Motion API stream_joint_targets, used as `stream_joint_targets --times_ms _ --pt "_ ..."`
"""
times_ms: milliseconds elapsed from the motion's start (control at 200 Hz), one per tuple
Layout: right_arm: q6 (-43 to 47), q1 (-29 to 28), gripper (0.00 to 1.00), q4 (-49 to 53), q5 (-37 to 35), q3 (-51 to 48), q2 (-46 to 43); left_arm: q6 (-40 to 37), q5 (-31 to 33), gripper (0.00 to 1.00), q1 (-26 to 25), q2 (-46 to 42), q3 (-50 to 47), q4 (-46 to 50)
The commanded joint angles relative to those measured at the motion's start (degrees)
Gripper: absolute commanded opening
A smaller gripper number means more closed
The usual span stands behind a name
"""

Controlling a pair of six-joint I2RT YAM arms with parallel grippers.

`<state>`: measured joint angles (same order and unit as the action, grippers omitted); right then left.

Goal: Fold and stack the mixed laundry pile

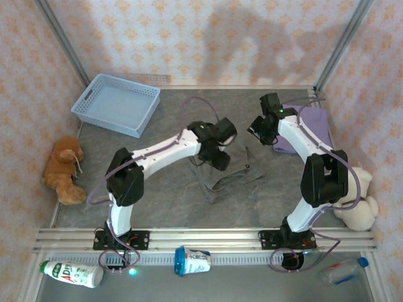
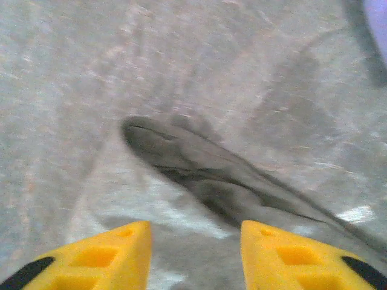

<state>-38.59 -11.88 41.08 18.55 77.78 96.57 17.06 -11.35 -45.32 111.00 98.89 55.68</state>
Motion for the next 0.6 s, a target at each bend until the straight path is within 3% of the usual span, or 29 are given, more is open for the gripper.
stream_joint_targets --times_ms 0,65,130,310,595 --pt "1.0 -2.1 0.34 -1.5 4.9 3.0 3.2 4.0 -1.7 0.45 6.6 -3.0 -1.5 -4.9" --pt "0.9 -3.6 0.29 -3.4 7.4 4.5 5.8 6.0 -3.3 0.31 9.4 -2.1 -3.0 -8.5" --pt "-0.4 -4.9 0.28 -5.7 9.3 5.2 8.1 7.6 -4.6 0.24 11.0 0.3 -3.8 -11.1" --pt "-3.9 -5.4 0.28 -9.6 11.1 4.5 14.7 8.7 -3.7 0.19 11.7 6.7 -5.5 -11.2" --pt "-1.2 -0.8 0.29 -9.5 6.4 0.2 17.9 8.7 8.8 0.15 13.2 11.9 -11.4 -4.9"
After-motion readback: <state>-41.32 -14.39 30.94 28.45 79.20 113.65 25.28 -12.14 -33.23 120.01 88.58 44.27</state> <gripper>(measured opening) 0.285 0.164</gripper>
